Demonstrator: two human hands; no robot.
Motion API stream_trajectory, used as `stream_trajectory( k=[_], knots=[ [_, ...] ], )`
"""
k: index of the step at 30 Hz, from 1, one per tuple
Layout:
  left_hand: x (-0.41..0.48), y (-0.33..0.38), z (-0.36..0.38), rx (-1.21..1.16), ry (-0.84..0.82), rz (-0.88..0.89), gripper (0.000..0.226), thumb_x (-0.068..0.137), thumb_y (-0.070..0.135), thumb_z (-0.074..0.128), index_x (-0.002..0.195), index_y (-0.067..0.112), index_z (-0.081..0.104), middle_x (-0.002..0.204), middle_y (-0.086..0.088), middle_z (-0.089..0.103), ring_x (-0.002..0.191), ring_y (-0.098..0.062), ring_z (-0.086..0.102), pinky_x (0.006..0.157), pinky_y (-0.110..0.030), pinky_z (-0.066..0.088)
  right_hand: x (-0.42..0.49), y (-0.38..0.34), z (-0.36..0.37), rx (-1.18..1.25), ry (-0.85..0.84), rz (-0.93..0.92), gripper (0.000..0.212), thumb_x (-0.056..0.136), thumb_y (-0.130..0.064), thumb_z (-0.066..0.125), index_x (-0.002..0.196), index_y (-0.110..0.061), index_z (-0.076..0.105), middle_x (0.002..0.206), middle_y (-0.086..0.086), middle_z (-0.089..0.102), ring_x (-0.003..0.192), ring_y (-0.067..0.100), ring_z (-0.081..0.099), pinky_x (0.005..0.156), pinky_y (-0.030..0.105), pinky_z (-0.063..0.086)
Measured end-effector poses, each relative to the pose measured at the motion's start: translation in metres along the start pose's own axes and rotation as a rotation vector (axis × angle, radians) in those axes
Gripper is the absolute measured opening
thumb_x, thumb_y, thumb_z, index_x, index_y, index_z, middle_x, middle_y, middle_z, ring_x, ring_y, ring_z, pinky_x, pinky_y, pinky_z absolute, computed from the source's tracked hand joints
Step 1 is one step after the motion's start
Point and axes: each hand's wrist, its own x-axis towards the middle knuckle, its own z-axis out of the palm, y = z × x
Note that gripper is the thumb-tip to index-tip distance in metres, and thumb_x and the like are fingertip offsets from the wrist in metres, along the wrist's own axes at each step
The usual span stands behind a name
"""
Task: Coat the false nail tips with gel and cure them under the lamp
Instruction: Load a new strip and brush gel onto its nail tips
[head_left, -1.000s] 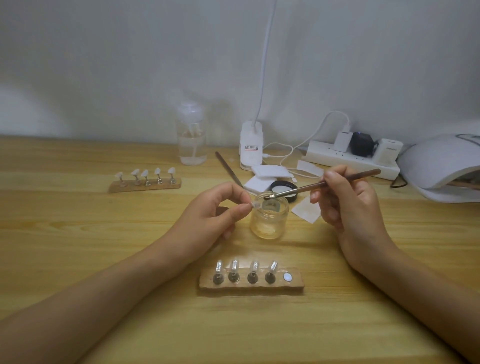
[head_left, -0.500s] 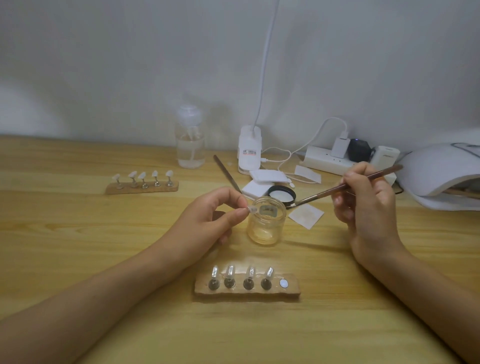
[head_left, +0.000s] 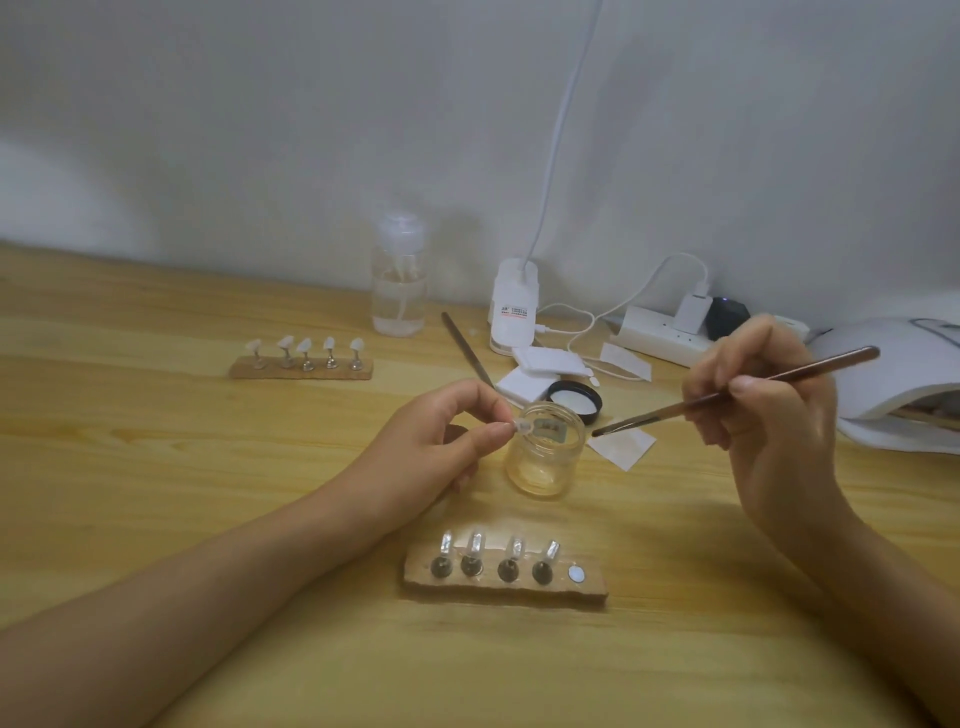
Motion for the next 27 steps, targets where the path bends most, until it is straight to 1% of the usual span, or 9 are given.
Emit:
stream_trajectory(
  k=[4,6,8,12,14,18,21,25,27],
  knots=[
    [0.0,0.001,-0.001,-0.035,0.018,0.004,0.007,0.095,0.017,0.062,0.089,0.02,0.061,0.078,0.025,0.061,0.049,-0.001,0.047,0.049,-0.01,0.038,0.015,-0.014,-0.013,-0.102,-0.087,0.007,0.012,0.09,-0.005,0.045,0.083,-0.011,0.053,0.071,0.002,0.058,0.053,0.017,0.049,0.042,0.021,0.038],
    [-0.001,0.003,-0.001,-0.07,0.029,0.005,0.009,0.094,0.015,0.063,0.087,0.02,0.061,0.081,0.023,0.061,0.049,-0.001,0.047,0.046,-0.008,0.036,0.018,-0.02,-0.021,-0.339,-0.228,0.076,0.017,0.104,-0.01,0.045,0.096,-0.011,0.059,0.085,0.002,0.063,0.063,0.021,0.062,0.045,0.026,0.047],
    [-0.001,0.004,-0.001,-0.115,0.039,0.012,0.011,0.093,0.014,0.065,0.084,0.021,0.063,0.083,0.019,0.063,0.049,-0.001,0.047,0.043,-0.007,0.034,0.011,-0.022,-0.029,-0.647,-0.371,0.08,0.018,0.099,-0.026,0.046,0.103,-0.021,0.062,0.099,-0.007,0.061,0.079,0.017,0.068,0.054,0.03,0.055],
    [-0.002,0.005,-0.002,-0.134,0.051,0.037,0.01,0.089,0.018,0.069,0.083,0.025,0.066,0.09,0.01,0.068,0.051,-0.002,0.049,0.047,-0.009,0.039,-0.023,-0.024,-0.039,-1.264,-0.66,-0.281,0.016,0.102,-0.029,0.046,0.112,-0.028,0.059,0.115,-0.005,0.061,0.086,0.016,0.064,0.061,0.033,0.056],
    [-0.002,0.005,-0.002,-0.151,0.066,0.036,0.002,0.088,0.018,0.07,0.089,0.02,0.069,0.093,0.005,0.069,0.052,-0.006,0.048,0.048,-0.01,0.04,-0.035,-0.025,-0.041,-1.375,-0.78,-0.23,0.024,0.092,-0.027,0.057,0.115,-0.03,0.057,0.119,-0.002,0.061,0.088,0.019,0.064,0.059,0.036,0.058],
    [-0.001,0.004,-0.002,-0.182,0.09,0.024,0.004,0.085,0.017,0.072,0.089,0.015,0.072,0.089,0.009,0.07,0.054,-0.009,0.043,0.054,-0.012,0.042,-0.029,-0.032,-0.04,-1.306,-0.842,0.031,0.034,0.091,-0.023,0.058,0.118,-0.044,0.056,0.122,-0.022,0.049,0.1,0.006,0.058,0.077,0.024,0.052],
    [-0.002,0.005,-0.003,-0.211,0.083,0.034,0.002,0.086,0.02,0.071,0.086,0.02,0.069,0.088,0.015,0.068,0.053,-0.005,0.043,0.054,-0.011,0.041,-0.014,-0.042,-0.025,-1.18,-0.724,0.037,0.032,0.088,-0.013,0.067,0.109,-0.037,0.066,0.108,-0.022,0.055,0.085,-0.002,0.055,0.066,0.01,0.044],
    [-0.002,0.009,-0.006,-0.259,-0.028,0.052,0.014,0.082,0.035,0.075,0.084,0.025,0.066,0.087,0.01,0.065,0.053,-0.005,0.047,0.052,-0.01,0.039,-0.004,-0.046,0.026,-0.722,-0.496,0.202,0.02,0.083,-0.02,0.069,0.101,-0.028,0.069,0.089,-0.01,0.066,0.07,0.012,0.061,0.06,0.021,0.053],
    [-0.003,0.01,-0.008,-0.272,-0.075,0.062,0.016,0.081,0.037,0.077,0.085,0.027,0.064,0.081,0.012,0.064,0.054,-0.006,0.047,0.05,-0.011,0.036,-0.005,-0.043,0.049,-0.505,-0.453,0.307,0.018,0.084,-0.013,0.073,0.099,-0.021,0.069,0.088,-0.004,0.066,0.057,0.01,0.058,0.048,0.019,0.047]
  ],
)
